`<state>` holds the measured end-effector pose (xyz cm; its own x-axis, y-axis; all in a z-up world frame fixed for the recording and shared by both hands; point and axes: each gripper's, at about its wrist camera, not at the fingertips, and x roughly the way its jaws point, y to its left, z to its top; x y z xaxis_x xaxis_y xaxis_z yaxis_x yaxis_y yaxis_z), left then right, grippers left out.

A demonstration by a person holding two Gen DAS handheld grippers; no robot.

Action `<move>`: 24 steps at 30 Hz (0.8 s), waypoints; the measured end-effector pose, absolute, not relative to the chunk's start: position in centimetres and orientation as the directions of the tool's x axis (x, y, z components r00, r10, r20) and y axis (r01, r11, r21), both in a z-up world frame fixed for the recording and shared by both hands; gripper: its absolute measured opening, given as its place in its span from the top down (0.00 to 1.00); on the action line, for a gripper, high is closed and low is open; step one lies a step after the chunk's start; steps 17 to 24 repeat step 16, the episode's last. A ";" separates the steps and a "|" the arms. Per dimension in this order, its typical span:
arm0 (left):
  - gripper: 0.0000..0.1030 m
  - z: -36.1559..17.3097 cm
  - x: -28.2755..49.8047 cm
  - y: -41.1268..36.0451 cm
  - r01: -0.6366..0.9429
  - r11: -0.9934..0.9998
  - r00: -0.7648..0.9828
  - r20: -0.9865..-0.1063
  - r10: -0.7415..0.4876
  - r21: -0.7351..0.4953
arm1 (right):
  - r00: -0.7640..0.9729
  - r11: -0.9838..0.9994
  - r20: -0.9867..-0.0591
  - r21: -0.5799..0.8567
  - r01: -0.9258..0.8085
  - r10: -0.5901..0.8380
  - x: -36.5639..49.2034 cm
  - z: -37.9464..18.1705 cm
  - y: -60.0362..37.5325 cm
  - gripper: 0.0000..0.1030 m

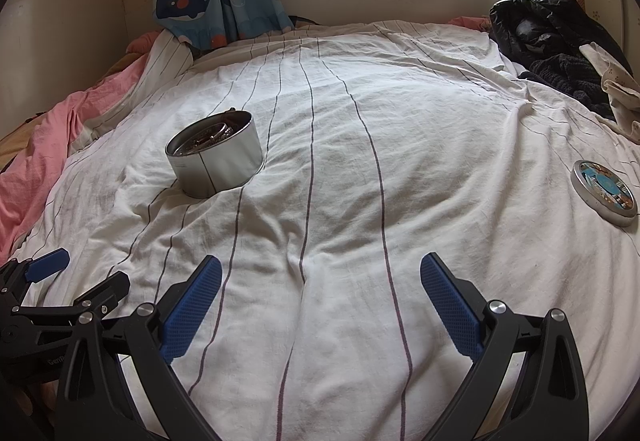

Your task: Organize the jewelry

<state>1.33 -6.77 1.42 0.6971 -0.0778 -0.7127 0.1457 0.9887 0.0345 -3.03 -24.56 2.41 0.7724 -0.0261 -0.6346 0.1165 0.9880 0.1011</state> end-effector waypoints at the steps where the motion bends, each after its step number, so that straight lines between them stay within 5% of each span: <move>1: 0.07 1.6 1.3 -6.6 0.154 0.988 0.699 -0.708 -0.099 0.013 | 0.772 0.988 -0.635 0.102 0.117 -0.026 -3.0 2.4 -24.5 0.07; 6: 0.07 1.6 1.0 -6.1 0.204 0.977 0.679 -0.711 -0.182 -0.055 | 0.770 0.988 -0.637 0.102 0.116 -0.024 -3.0 2.3 -24.5 0.07; 24: 0.07 0.9 1.6 -6.9 0.189 0.982 0.649 -0.747 -0.144 -0.025 | 0.770 0.988 -0.637 0.101 0.115 -0.025 -2.9 2.3 -24.5 0.07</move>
